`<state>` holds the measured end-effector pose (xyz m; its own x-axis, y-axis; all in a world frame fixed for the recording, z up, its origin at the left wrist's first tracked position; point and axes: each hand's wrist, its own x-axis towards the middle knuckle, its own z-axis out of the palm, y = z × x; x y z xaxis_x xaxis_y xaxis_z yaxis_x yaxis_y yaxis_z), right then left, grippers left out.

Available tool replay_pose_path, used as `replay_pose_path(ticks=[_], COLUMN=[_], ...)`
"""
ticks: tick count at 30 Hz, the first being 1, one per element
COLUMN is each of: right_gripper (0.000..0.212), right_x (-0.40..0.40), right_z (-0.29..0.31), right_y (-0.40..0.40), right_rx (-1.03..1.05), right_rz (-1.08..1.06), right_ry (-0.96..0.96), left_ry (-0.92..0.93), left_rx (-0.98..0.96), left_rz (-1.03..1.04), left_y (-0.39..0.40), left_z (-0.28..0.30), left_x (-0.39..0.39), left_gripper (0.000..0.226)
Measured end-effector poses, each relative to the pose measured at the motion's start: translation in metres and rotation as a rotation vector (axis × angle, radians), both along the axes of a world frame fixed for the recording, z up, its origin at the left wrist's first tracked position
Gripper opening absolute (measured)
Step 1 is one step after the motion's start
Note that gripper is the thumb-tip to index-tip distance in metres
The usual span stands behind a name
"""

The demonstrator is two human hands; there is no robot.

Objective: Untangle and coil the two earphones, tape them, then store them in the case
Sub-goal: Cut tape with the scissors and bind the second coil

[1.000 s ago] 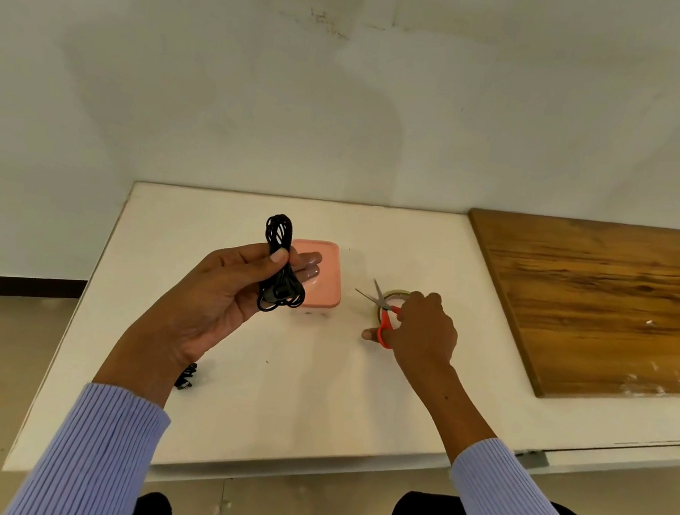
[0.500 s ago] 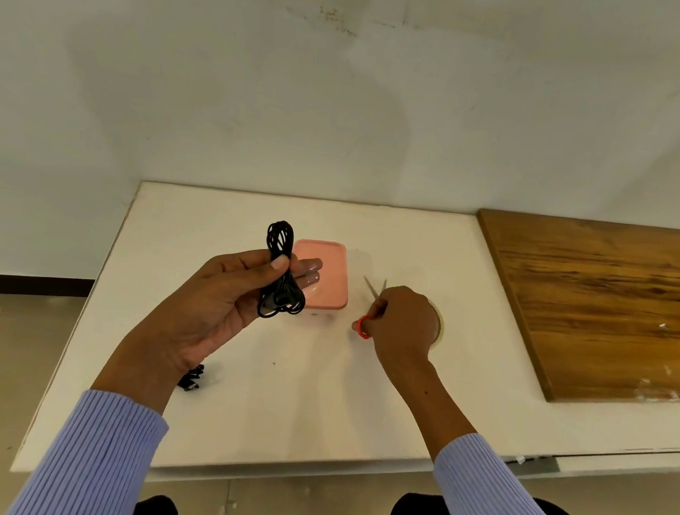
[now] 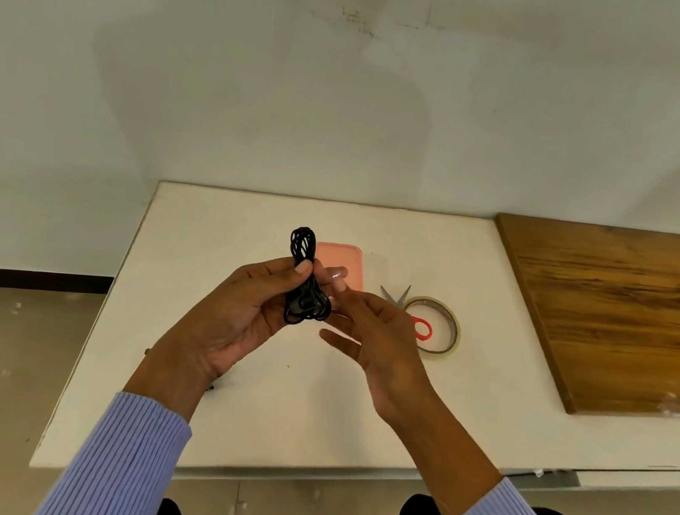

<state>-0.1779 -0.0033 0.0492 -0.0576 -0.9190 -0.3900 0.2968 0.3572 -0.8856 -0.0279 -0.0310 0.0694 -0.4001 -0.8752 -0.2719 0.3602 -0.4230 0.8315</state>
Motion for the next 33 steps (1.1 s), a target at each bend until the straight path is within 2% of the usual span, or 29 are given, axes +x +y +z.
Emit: replay_pose_path(ticks=[4,12,19,23,26,28,33], right_gripper=[0.027,0.026,0.017,0.022,0.035,0.039,0.035], right_x=[-0.004,-0.019,-0.023,-0.017,-0.017,-0.019,-0.027], right_z=[0.0,0.002,0.0,-0.002,-0.002,-0.001,0.001], right_y=[-0.002,-0.01,-0.017,-0.014,-0.013,-0.014,-0.015], right_rx=[-0.013,0.009,0.1,-0.003,-0.031,-0.015,0.059], right_rz=[-0.04,0.052,0.162,0.121,0.044,0.054,0.156], right_ry=[-0.043,0.013,-0.18,-0.054,0.035,0.007,-0.148], left_ry=[-0.012,0.063,0.096,0.115,0.141,0.155,0.215], left_rx=[0.004,0.066,0.101,0.105,0.118,0.124,0.149], left_rz=[0.005,0.058,0.085,0.084,0.095,0.113,0.186], left_y=[-0.002,-0.006,-0.008,-0.009,-0.009,-0.011,-0.016], left_z=[-0.002,-0.004,-0.004,-0.005,-0.006,-0.007,-0.009], left_x=[0.0,0.002,-0.001,-0.003,-0.005,-0.005,0.003], left_gripper=[0.024,0.022,0.02,0.022,0.022,0.022,0.02])
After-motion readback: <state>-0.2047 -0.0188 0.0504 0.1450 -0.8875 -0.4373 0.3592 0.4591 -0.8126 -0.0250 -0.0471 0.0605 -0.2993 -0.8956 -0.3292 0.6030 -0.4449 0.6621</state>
